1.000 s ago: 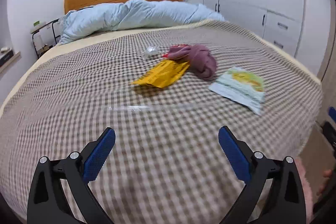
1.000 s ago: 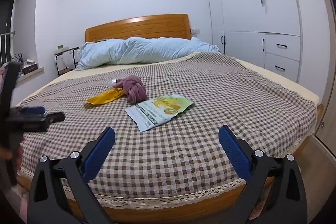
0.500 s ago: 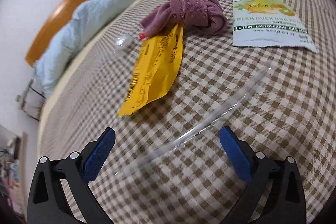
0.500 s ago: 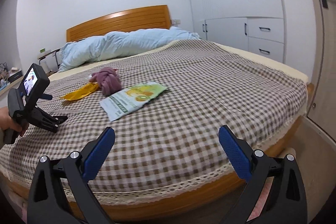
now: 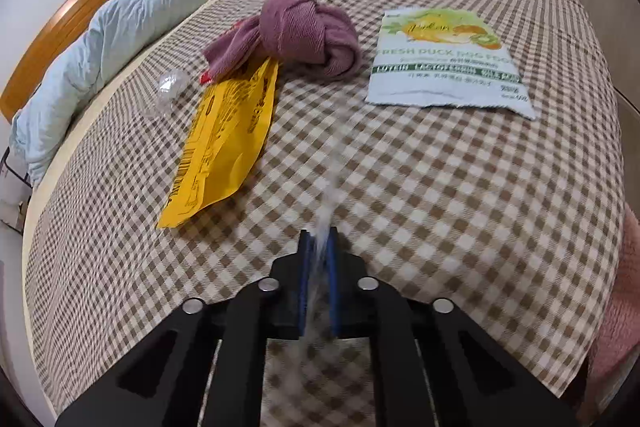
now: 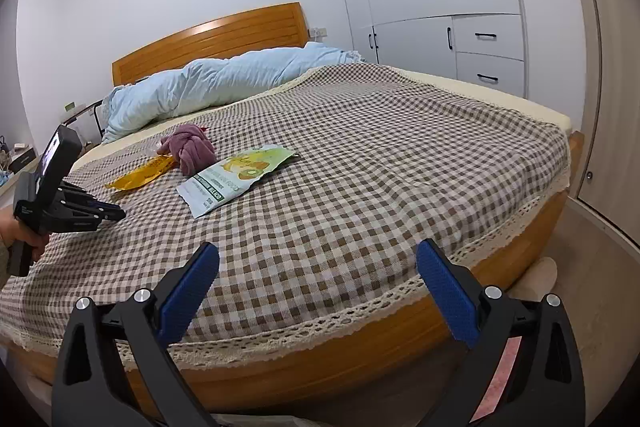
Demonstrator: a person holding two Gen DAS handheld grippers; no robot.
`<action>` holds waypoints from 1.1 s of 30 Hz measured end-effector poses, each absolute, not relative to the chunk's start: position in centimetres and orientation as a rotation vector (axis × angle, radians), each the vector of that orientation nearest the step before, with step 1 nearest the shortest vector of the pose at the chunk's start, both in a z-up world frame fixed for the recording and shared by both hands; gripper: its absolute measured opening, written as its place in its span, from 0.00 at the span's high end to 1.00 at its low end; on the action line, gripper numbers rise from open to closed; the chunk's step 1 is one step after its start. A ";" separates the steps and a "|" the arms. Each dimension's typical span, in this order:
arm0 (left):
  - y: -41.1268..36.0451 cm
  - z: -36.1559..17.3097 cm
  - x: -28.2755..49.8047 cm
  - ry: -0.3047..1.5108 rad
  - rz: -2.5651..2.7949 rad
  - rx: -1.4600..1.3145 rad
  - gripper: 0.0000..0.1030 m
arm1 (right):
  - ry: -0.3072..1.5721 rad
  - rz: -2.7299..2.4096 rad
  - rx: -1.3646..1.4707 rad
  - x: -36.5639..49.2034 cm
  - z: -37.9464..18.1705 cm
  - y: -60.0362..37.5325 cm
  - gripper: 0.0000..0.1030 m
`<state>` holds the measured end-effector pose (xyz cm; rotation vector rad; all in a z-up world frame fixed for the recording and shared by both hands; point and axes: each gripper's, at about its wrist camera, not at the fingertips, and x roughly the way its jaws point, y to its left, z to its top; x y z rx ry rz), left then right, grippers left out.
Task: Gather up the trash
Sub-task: 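Lift the clear strip with the left tool while the right tool reaches toward the mauve towel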
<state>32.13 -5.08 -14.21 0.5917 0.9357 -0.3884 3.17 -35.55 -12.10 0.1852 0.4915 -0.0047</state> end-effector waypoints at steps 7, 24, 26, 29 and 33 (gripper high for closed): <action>-6.2 -13.2 28.7 0.858 -0.406 0.567 0.97 | 0.476 0.007 0.173 2.7 -11.4 -35.4 0.08; -3.5 -9.6 27.0 0.644 -0.363 0.289 0.97 | 0.411 0.123 0.113 9.9 -9.3 -28.8 0.08; -2.9 -9.4 27.7 0.639 -0.334 0.249 0.97 | 0.394 0.135 0.099 10.9 -8.8 -27.8 0.08; -1.7 -9.1 28.6 0.627 -0.286 0.185 0.97 | 0.375 0.150 0.063 13.0 -8.0 -26.0 0.08; 0.0 -8.2 29.2 0.622 -0.241 0.114 0.97 | 0.362 0.164 0.004 16.2 -7.2 -23.5 0.08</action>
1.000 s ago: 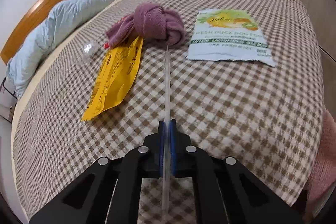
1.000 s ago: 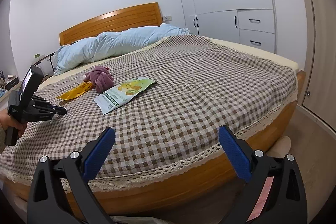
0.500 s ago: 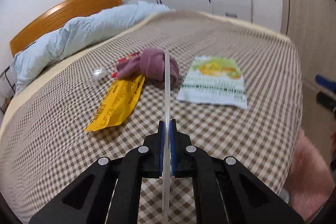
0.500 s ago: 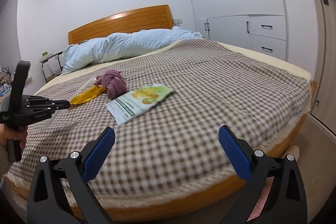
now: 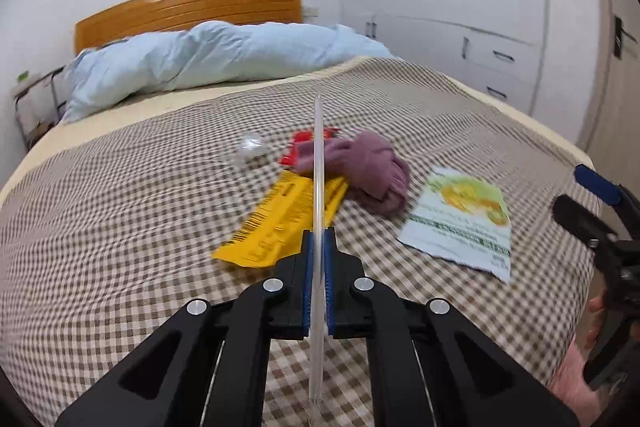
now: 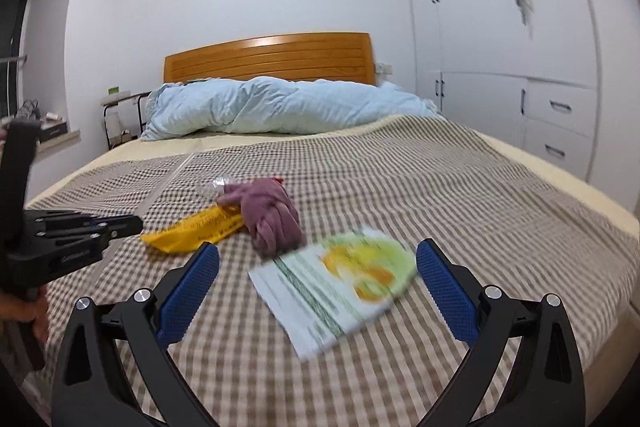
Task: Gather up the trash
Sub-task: 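Lift the clear strip with the left tool while the right tool reaches toward the mauve towel, then grasp the mauve towel with the right tool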
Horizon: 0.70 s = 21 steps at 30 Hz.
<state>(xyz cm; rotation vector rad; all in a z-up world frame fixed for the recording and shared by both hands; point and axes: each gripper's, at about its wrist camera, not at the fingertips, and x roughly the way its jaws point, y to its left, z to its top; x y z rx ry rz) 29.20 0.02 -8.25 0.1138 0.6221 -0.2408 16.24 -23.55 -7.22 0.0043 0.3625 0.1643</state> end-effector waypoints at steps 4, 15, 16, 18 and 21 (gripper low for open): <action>1.0 -7.7 29.9 0.608 -0.200 0.060 0.97 | 0.375 0.156 -0.058 19.6 -7.3 -21.5 0.08; 1.5 -8.0 33.7 0.646 -0.121 -0.011 0.98 | 0.528 0.122 -0.177 28.8 -9.1 -16.6 0.08; 1.6 -8.1 34.1 0.648 -0.116 -0.015 0.98 | 0.540 0.122 -0.184 29.2 -9.3 -16.3 0.08; 1.7 -8.2 34.4 0.650 -0.108 -0.021 0.98 | 0.565 0.114 -0.197 30.1 -9.7 -15.8 0.08; 1.8 -8.5 35.0 0.656 -0.093 -0.026 0.98 | 0.589 0.086 -0.223 31.1 -10.0 -15.3 0.08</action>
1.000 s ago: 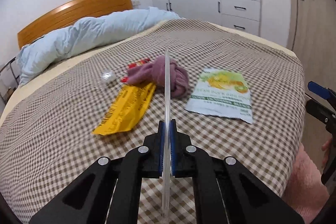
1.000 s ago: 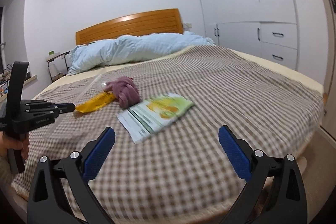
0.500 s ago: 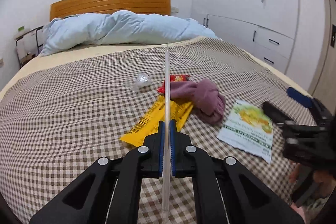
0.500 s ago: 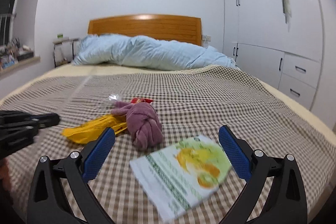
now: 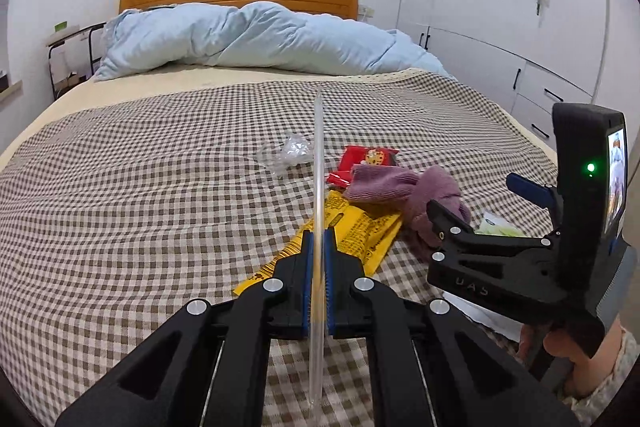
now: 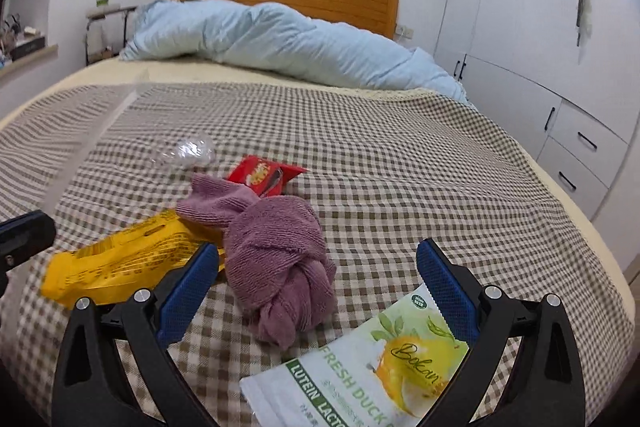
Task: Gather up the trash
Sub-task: 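Grasp the mauve towel with the right tool, then lift the mauve towel with the right tool while the left tool holds the clear strip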
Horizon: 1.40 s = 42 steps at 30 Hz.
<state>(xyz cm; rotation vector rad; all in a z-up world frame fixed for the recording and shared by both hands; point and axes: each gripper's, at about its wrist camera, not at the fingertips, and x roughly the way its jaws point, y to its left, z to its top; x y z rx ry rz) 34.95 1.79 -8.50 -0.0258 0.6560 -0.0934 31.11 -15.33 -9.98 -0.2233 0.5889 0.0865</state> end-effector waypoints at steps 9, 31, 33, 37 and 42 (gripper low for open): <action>2.6 -9.4 36.0 0.692 -0.078 -0.096 0.98 | 0.758 0.089 -0.207 33.8 -12.0 -15.0 0.08; 1.9 -8.7 34.8 0.685 -0.075 -0.092 0.97 | 0.602 0.083 -0.163 30.6 -10.4 -16.0 0.68; 1.9 -8.2 34.4 0.677 -0.074 -0.090 0.97 | 0.597 0.086 -0.173 30.0 -10.2 -16.1 0.68; 1.6 -7.3 33.5 0.666 -0.077 -0.091 0.97 | 0.596 0.084 -0.176 29.1 -10.0 -16.7 0.68; 0.7 -6.1 32.0 0.661 -0.094 -0.067 0.97 | 0.604 0.081 -0.144 27.6 -9.2 -18.1 0.68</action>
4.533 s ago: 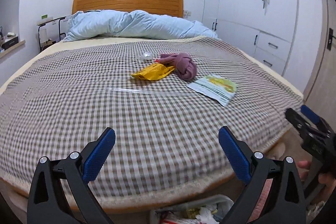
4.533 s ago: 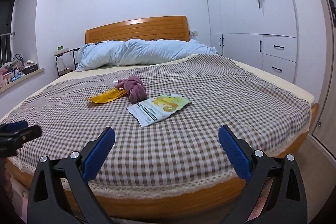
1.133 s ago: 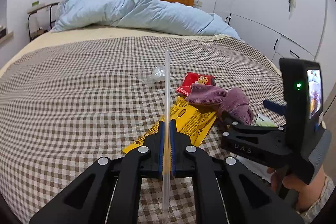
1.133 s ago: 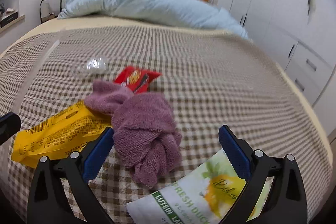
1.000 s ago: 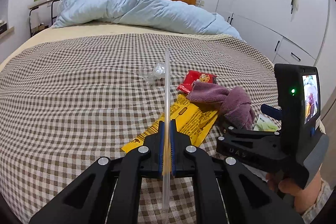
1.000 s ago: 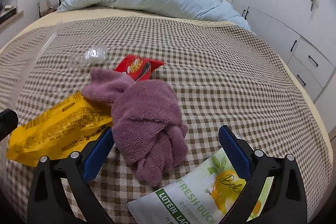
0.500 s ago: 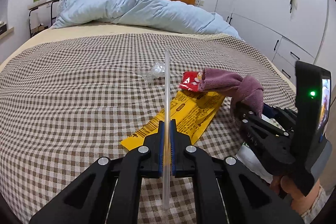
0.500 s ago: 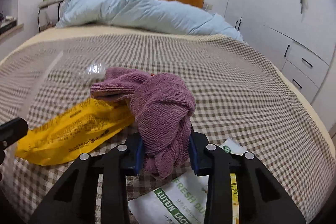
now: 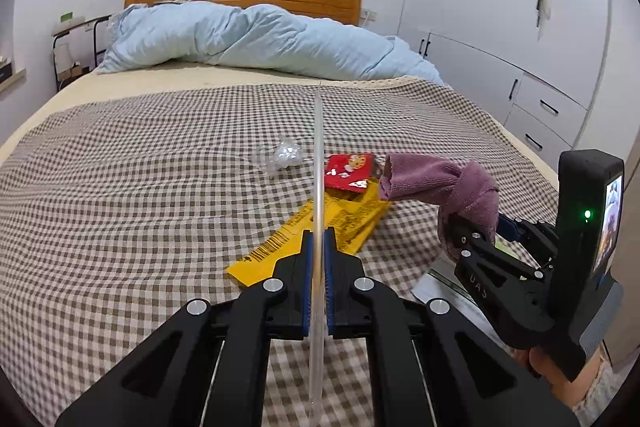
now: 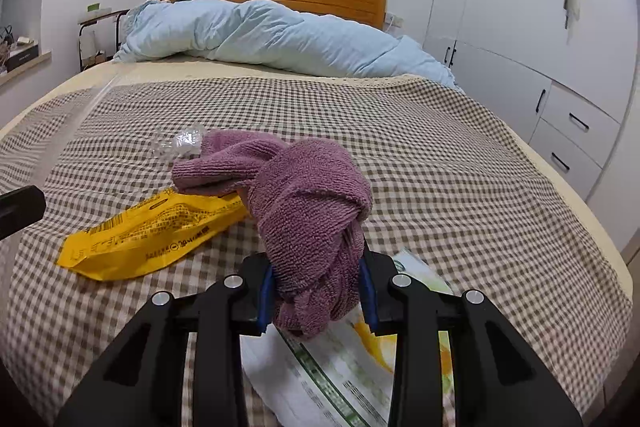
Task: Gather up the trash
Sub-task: 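Lift the mauve towel with the right tool while the left tool holds the clear strip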
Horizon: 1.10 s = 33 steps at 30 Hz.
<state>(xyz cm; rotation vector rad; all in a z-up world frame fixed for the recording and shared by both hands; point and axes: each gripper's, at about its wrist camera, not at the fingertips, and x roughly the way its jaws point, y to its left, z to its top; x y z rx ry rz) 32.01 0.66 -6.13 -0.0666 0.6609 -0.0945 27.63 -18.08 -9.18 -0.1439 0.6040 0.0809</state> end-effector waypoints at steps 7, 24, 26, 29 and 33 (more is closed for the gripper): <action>-0.9 -4.3 29.0 0.635 -0.100 -0.031 0.97 | 0.584 0.090 -0.134 24.7 -7.7 -19.1 0.68; -1.7 -1.3 22.7 0.588 -0.121 -0.037 0.97 | 0.541 0.120 -0.087 18.2 -4.8 -22.0 0.68; -1.8 -1.1 21.7 0.577 -0.125 -0.032 0.97 | 0.534 0.124 -0.083 17.3 -4.6 -22.3 0.68; -1.7 -0.9 20.2 0.566 -0.134 -0.027 0.97 | 0.522 0.133 -0.088 16.0 -4.4 -22.5 0.68; -1.8 -0.7 18.7 0.561 -0.150 -0.024 0.97 | 0.507 0.142 -0.102 14.2 -4.3 -22.7 0.68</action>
